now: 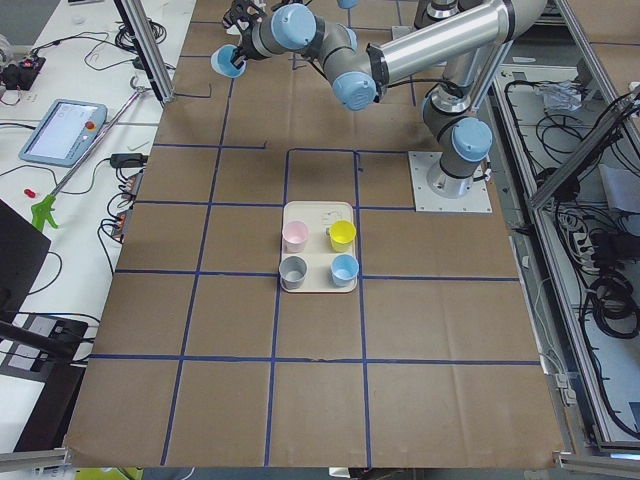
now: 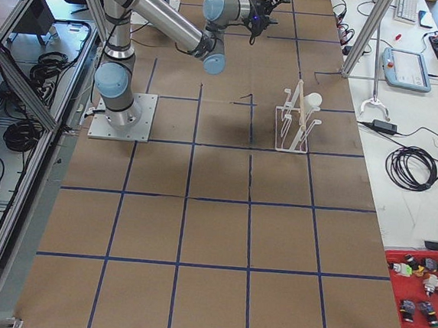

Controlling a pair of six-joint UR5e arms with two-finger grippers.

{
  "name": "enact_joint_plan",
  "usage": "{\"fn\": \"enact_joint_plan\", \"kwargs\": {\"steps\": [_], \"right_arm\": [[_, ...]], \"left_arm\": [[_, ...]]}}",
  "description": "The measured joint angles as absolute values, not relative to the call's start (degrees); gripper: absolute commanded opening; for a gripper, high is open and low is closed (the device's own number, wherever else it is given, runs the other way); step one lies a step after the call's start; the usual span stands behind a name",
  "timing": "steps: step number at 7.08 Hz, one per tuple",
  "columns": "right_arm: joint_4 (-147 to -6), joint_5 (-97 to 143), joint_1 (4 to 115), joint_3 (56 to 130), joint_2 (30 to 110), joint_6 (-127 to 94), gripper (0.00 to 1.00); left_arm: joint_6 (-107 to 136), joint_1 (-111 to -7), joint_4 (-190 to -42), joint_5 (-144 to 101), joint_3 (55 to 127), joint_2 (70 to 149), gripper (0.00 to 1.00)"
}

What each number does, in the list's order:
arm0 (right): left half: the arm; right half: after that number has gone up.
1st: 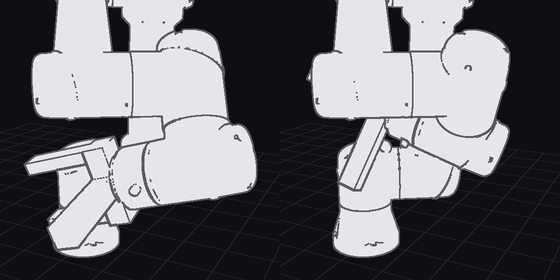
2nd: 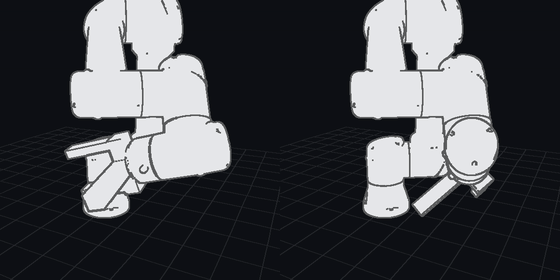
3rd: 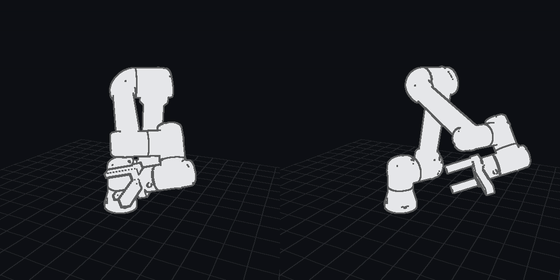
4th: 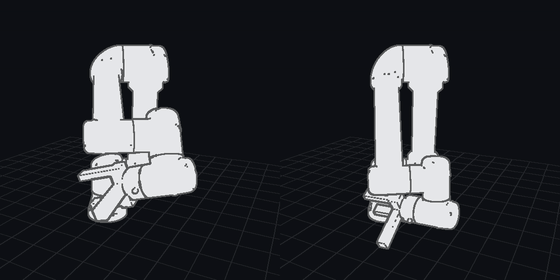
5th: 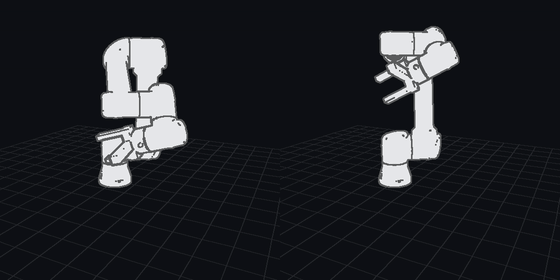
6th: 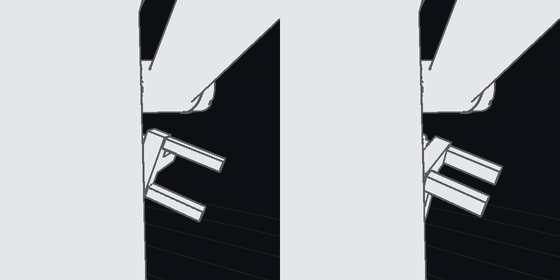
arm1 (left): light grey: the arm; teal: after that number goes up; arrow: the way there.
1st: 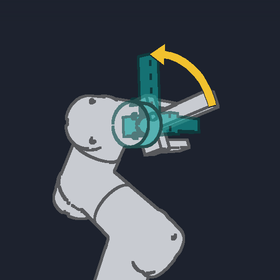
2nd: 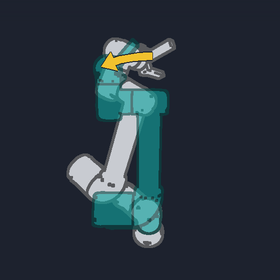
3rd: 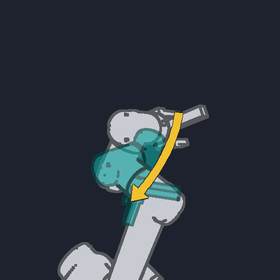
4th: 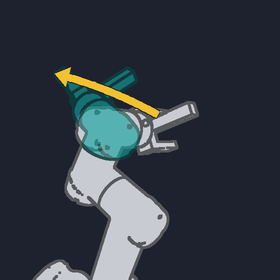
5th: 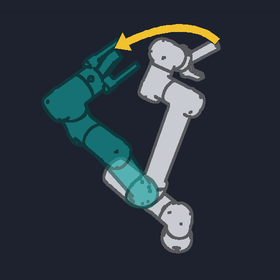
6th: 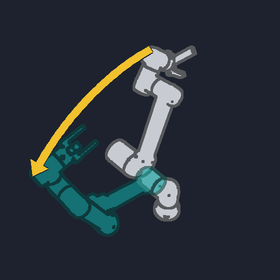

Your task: Transfer IKEA cup to right arm and place on rack

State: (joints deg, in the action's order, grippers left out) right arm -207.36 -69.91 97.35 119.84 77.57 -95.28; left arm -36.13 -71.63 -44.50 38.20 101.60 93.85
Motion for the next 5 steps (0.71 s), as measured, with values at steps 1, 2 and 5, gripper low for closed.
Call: {"fn": "enact_joint_plan", "kwargs": {"steps": [1, 2, 5], "right_arm": [[-206.6, -69.9, 98.0, 119.7, 77.7, -95.5, 1.00], [-206.0, -69.9, 98.5, 119.6, 77.8, -95.6, 1.00], [-204.2, -70.0, 99.2, 119.5, 77.8, -95.9, 1.00]], "left_arm": [[-36.2, -72.3, -37.8, 33.8, 105.4, 93.8, 0.02], [-36.4, -72.8, -30.2, 30.6, 110.0, 93.9, 0.04], [-36.5, -74.2, -9.4, 23.0, 123.2, 94.6, 0.04]]}}
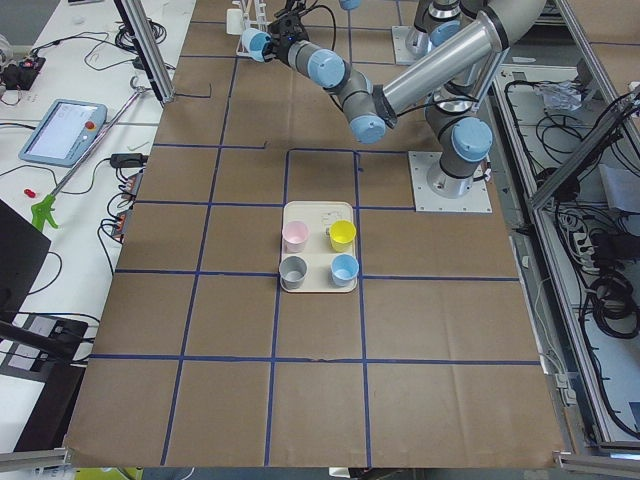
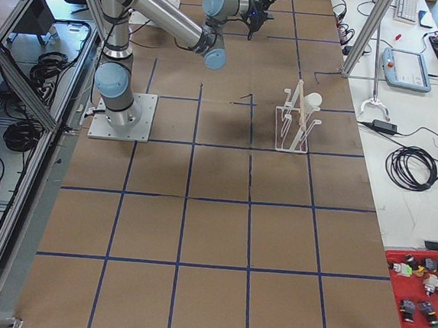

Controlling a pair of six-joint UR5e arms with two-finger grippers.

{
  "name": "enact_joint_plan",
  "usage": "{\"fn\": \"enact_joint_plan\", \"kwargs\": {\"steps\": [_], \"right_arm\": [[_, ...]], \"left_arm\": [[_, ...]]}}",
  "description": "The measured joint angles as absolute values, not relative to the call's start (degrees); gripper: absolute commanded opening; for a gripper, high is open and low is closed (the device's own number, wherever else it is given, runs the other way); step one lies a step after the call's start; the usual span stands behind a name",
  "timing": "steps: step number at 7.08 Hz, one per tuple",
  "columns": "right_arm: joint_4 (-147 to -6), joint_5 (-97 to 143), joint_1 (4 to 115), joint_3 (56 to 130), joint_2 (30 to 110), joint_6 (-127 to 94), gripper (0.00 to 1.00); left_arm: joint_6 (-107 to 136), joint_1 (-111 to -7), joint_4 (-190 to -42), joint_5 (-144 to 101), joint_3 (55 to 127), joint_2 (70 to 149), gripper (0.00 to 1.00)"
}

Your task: Transfer IKEA cup to right arm and place on rack

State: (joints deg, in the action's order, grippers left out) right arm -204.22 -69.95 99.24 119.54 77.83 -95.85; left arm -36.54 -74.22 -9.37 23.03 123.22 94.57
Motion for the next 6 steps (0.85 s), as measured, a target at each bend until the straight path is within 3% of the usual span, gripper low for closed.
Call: {"fn": "enact_joint_plan", "kwargs": {"steps": [6], "right_arm": [[-201.1, -70.0, 102.8, 119.3, 77.4, -96.7, 0.99]], "left_arm": [[-37.3, -79.5, 1.6, 22.4, 128.2, 96.6, 0.04]]}}
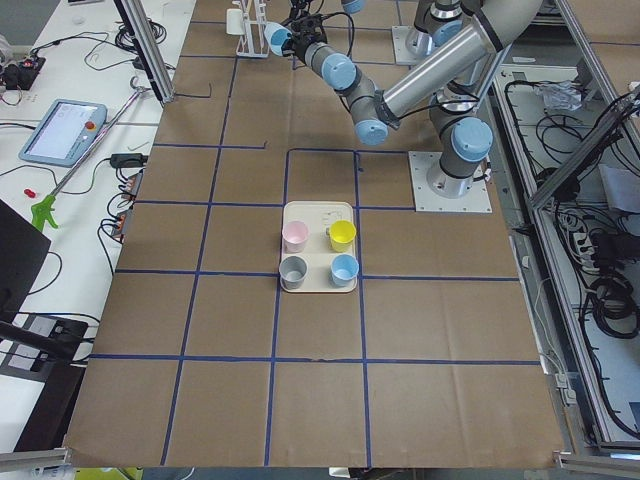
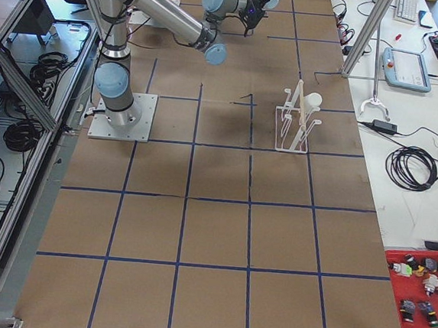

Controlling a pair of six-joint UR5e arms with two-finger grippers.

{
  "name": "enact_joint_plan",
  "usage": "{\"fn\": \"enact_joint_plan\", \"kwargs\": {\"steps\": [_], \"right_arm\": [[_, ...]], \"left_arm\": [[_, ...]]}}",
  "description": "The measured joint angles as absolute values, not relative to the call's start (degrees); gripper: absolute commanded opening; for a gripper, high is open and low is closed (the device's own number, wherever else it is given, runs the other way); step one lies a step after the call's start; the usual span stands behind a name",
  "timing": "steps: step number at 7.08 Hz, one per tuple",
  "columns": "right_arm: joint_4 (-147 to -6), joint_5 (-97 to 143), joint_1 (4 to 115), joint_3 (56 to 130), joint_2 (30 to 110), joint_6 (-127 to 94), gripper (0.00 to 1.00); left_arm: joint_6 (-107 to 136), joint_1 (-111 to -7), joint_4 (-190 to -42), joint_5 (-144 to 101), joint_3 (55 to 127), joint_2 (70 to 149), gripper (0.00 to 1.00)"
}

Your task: Transfer IKEA cup to right arm and place on rack

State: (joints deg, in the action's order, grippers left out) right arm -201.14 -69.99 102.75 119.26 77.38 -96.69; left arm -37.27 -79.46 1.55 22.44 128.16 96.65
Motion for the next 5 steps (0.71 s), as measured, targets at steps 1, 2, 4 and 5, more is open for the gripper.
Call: {"fn": "enact_joint_plan", "kwargs": {"steps": [1, 2, 4, 5], "right_arm": [[-200.2, -69.9, 103.3, 119.3, 77.3, -96.7, 0.99], [-198.7, -69.9, 103.9, 119.2, 77.3, -96.8, 0.99], [-196.5, -69.9, 105.1, 119.0, 77.3, -97.0, 0.99], [-195.7, -69.9, 105.6, 118.5, 77.3, -97.5, 0.99]], "left_arm": [[-37.1, -79.5, 2.6, 22.4, 128.2, 97.0, 0.05], [-37.0, -79.6, 3.0, 22.3, 128.2, 97.1, 0.05], [-36.9, -79.6, 3.2, 22.3, 128.2, 97.2, 0.06], [-36.9, -79.7, 3.2, 22.3, 128.2, 97.2, 0.06]]}}
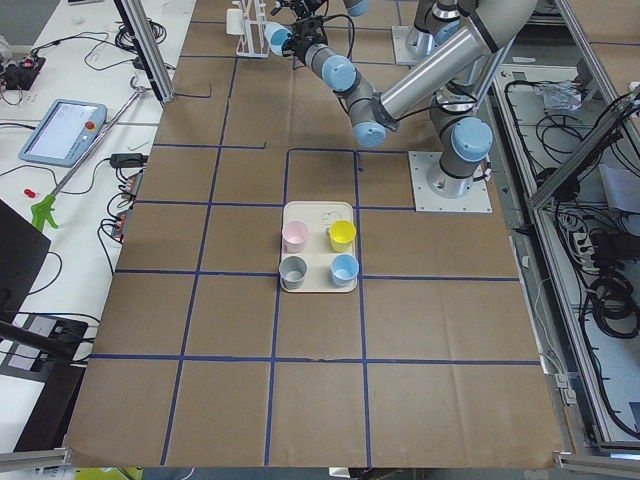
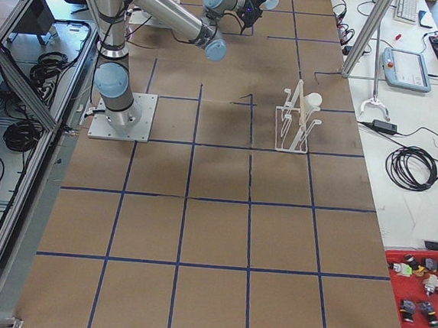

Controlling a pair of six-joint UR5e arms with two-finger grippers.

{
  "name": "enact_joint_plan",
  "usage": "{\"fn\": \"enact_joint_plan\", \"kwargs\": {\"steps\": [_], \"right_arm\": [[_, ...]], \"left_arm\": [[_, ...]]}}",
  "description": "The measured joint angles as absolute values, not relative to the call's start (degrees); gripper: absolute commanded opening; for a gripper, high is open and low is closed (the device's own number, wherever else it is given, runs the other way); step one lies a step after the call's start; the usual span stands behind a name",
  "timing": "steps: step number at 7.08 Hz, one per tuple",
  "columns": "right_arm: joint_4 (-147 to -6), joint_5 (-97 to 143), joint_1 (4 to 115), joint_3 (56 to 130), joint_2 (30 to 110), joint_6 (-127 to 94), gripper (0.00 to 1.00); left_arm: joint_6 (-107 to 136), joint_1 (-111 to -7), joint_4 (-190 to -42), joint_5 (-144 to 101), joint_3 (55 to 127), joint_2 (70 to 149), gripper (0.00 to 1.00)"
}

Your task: Transfer IKEA cup to right arm and place on rack

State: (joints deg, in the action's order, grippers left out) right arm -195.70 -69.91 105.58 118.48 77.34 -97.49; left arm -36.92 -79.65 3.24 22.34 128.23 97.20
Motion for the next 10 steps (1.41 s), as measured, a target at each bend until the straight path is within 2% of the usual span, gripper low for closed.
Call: {"fn": "enact_joint_plan", "kwargs": {"steps": [7, 10], "right_arm": [[-193.1, -70.1, 108.6, 112.8, 74.2, -98.4, 0.98], [-192.9, -70.1, 109.0, 112.2, 73.9, -98.4, 0.85]], "left_arm": [[-36.5, -79.7, 3.3, 22.5, 128.2, 96.7, 0.07], [-36.3, -79.8, 3.3, 22.6, 128.2, 96.6, 0.07]]}}
